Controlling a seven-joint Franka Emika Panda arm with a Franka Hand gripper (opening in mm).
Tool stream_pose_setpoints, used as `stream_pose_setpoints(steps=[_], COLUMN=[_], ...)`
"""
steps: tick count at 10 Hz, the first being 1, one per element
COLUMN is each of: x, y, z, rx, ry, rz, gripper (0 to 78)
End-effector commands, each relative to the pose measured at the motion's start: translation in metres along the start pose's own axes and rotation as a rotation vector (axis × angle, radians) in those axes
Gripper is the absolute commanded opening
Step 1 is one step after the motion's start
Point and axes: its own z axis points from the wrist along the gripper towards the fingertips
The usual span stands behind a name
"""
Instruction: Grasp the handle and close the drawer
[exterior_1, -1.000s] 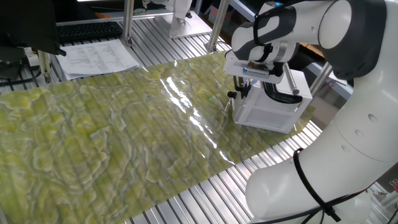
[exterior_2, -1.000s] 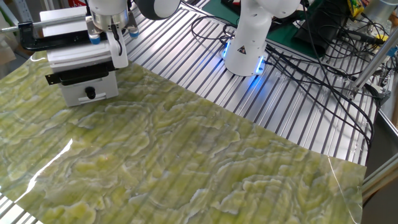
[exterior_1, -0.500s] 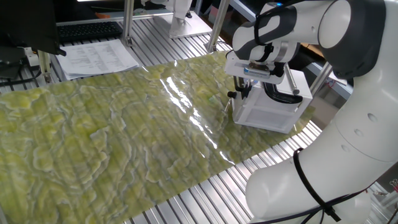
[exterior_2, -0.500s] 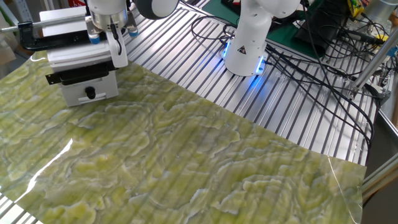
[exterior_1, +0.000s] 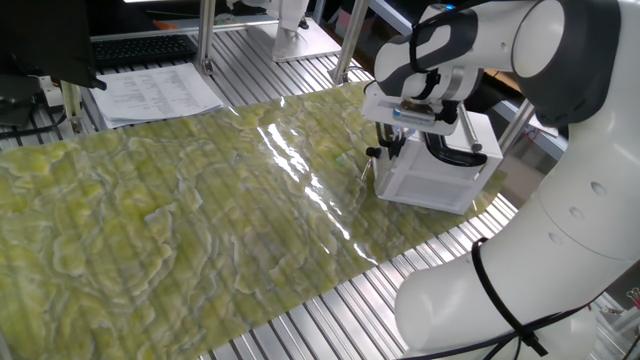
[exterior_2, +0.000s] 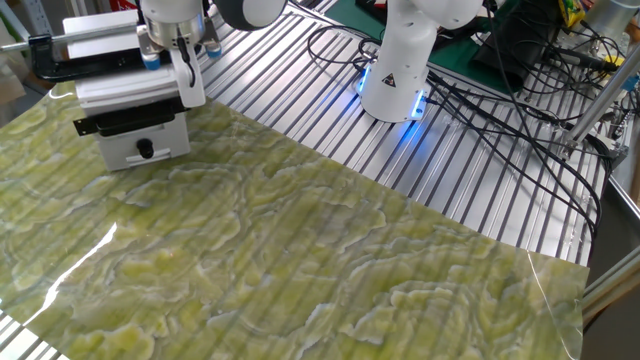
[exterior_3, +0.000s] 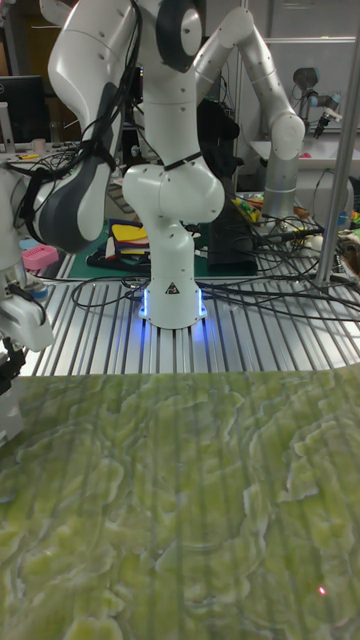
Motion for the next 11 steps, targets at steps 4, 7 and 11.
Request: stream_pose_setpoints(steps=[4,7,11], x=[-0.008,-0.025,-0.030], y=[-0.037,-0.066,-0.073], z=[-0.006,0.011,0.017], rx=[0.041,0.037,0.039], ry=[0.053,0.041,0.030], rz=[-0.051,-0.109,-0.103], gripper=[1.6,1.6,1.6])
